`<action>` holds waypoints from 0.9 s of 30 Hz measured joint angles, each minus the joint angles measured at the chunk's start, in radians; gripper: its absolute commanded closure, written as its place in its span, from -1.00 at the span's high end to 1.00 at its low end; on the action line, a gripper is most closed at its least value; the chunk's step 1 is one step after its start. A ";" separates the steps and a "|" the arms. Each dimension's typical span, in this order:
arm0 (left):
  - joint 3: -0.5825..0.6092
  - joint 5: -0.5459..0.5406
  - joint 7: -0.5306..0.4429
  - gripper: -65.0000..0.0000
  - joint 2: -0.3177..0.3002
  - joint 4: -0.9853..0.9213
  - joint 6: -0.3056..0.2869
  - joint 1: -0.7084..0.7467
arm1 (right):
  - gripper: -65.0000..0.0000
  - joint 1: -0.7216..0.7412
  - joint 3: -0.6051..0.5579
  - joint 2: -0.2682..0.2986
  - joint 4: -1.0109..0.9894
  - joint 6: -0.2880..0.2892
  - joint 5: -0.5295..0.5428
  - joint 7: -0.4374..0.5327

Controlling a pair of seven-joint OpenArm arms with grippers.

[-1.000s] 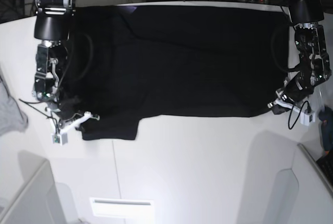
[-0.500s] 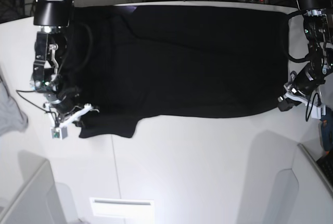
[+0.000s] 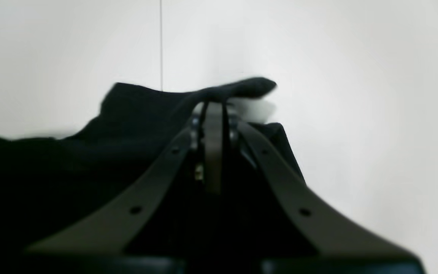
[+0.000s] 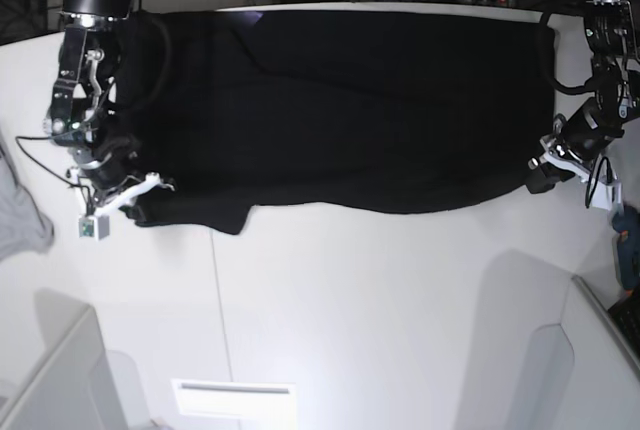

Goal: Fold the T-shirt properly
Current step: 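Lift the hem with both grippers and fold it toward the collar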

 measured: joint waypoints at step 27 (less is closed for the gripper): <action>-0.170 0.007 0.196 -1.00 0.001 0.098 -0.131 0.132 | -1.00 -0.140 0.005 0.002 0.164 -0.002 -0.002 -0.051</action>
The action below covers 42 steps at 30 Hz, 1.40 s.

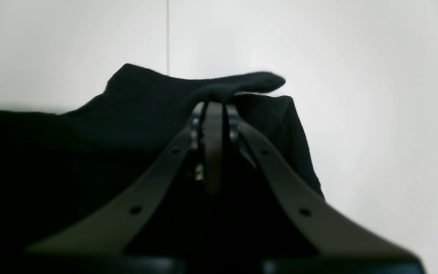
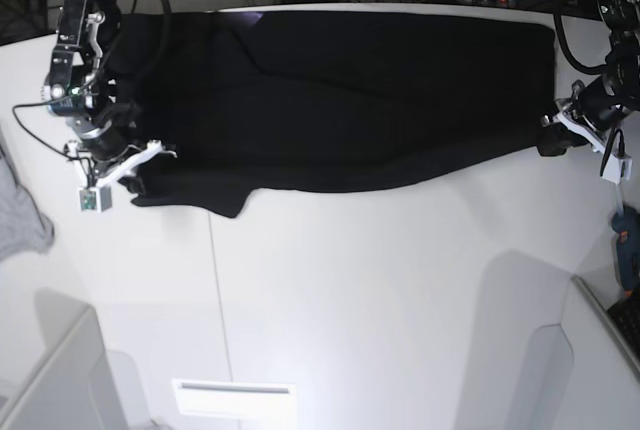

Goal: Fold the T-shirt properly
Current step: 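Lift the hem with both grippers and fold it toward the collar, then lay the folded hem down along the collar edge with both grippers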

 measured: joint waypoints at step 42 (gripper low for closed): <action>-0.012 0.112 0.002 -1.00 -0.042 0.113 -0.003 0.152 | -1.00 -0.291 0.264 -0.053 0.185 0.006 0.327 -0.074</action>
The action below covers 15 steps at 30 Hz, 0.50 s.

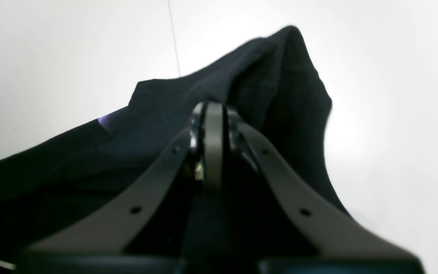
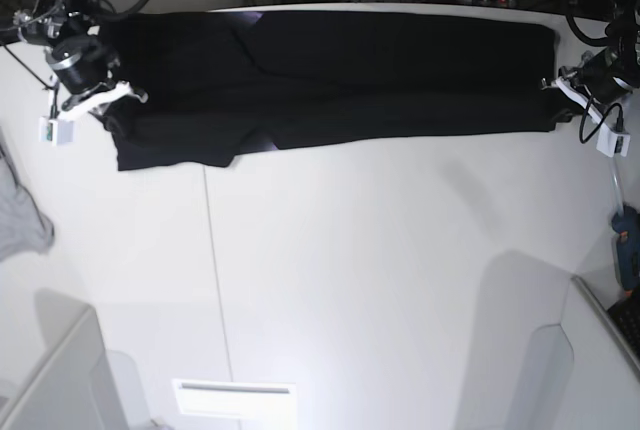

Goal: Fold the T-shirt properly
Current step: 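Lay the folded hem down along the collar edge with both grippers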

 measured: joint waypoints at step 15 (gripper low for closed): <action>-0.001 0.000 0.078 -1.00 -0.002 0.024 0.000 -0.005 | -1.00 -0.097 0.009 0.001 0.015 0.000 0.135 0.011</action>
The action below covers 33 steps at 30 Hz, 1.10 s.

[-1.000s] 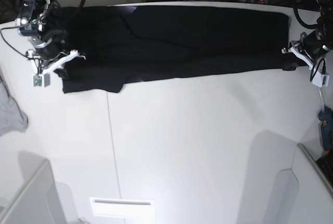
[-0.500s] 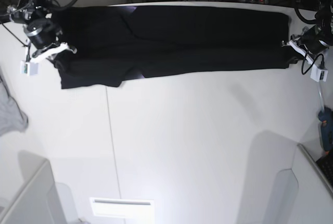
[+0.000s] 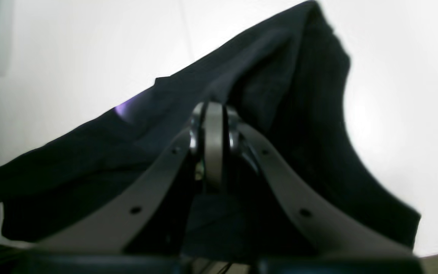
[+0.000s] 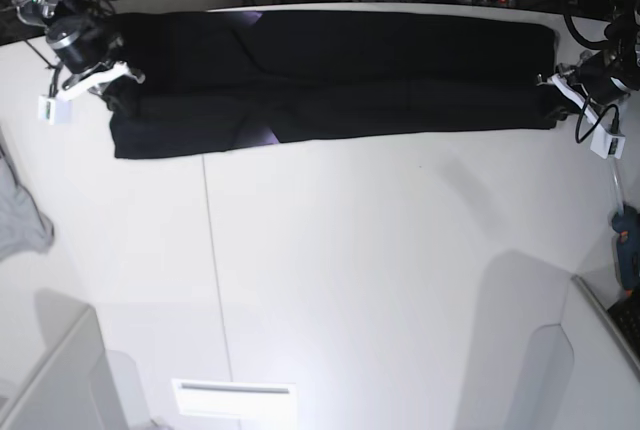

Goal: Fold the T-shirt properly
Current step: 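Lay the folded hem down along the collar edge with both grippers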

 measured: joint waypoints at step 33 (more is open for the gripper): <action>0.000 0.000 0.047 -1.00 0.000 -0.001 0.000 0.032 | -1.00 -0.142 0.061 0.003 0.008 0.000 0.021 -0.003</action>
